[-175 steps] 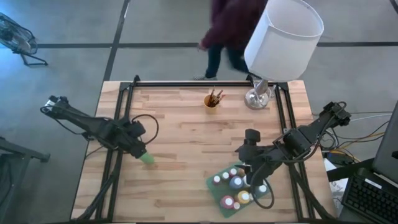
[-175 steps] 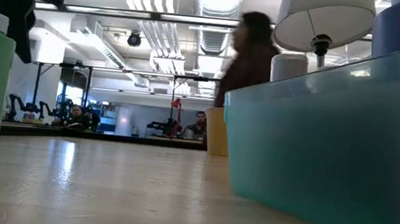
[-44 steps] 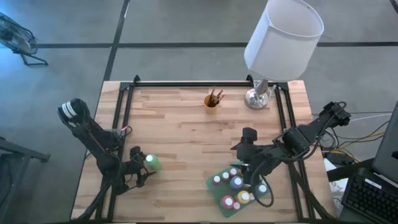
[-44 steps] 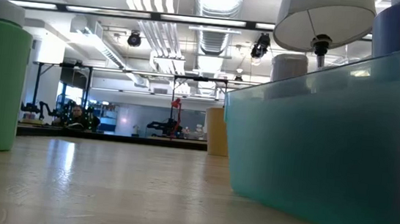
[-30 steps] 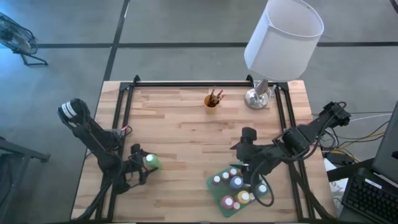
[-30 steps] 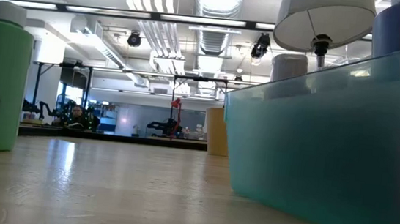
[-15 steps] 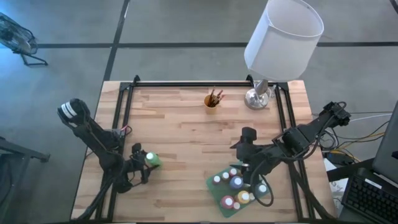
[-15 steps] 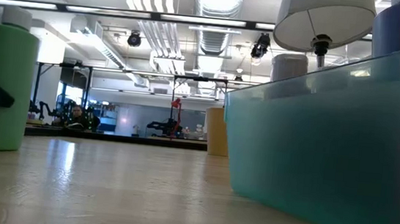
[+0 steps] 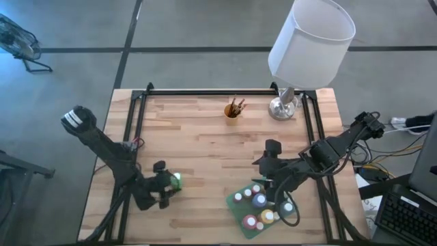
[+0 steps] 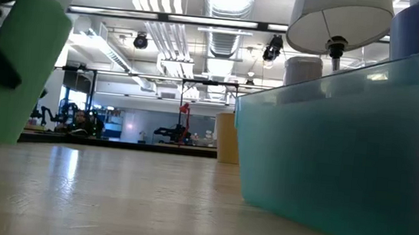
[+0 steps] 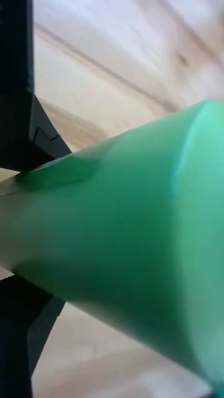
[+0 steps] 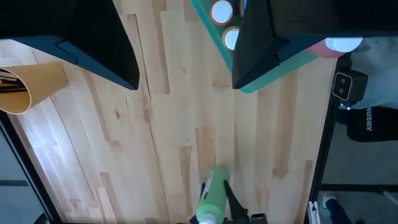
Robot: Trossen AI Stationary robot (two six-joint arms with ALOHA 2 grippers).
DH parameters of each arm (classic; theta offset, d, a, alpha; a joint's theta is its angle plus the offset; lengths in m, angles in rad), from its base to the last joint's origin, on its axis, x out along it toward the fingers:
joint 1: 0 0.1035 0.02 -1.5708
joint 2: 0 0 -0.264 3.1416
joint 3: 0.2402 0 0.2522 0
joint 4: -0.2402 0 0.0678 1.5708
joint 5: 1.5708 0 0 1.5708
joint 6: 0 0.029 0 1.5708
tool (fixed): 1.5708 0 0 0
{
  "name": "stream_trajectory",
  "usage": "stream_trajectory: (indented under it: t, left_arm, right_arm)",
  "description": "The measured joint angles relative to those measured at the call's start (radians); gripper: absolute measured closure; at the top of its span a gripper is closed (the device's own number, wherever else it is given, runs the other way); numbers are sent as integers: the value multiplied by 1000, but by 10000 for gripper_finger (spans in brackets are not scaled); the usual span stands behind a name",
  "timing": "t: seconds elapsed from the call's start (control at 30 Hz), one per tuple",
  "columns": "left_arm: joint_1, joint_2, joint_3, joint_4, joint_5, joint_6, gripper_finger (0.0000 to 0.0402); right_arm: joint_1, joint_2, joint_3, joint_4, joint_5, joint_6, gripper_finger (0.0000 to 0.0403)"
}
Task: Pick & Place Paint Supplies
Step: Put the big green paint bottle into the green bin
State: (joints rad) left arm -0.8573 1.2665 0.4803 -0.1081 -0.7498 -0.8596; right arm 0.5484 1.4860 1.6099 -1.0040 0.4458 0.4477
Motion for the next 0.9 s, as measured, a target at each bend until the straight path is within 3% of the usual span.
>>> stream_trajectory:
  t: [0.23,0.47,0.9]
  left_arm:
    - [140,-10,209,-170,208,271,184]
    - [229,-10,449,-397,296,453,184]
    - [360,20,636,-477,519,544,184]
  right_arm:
    - [-2,0,0,2,-30,4,171]
    - [-4,1,0,62,-84,0,178]
    - [-29,1,0,162,-115,-131,140]
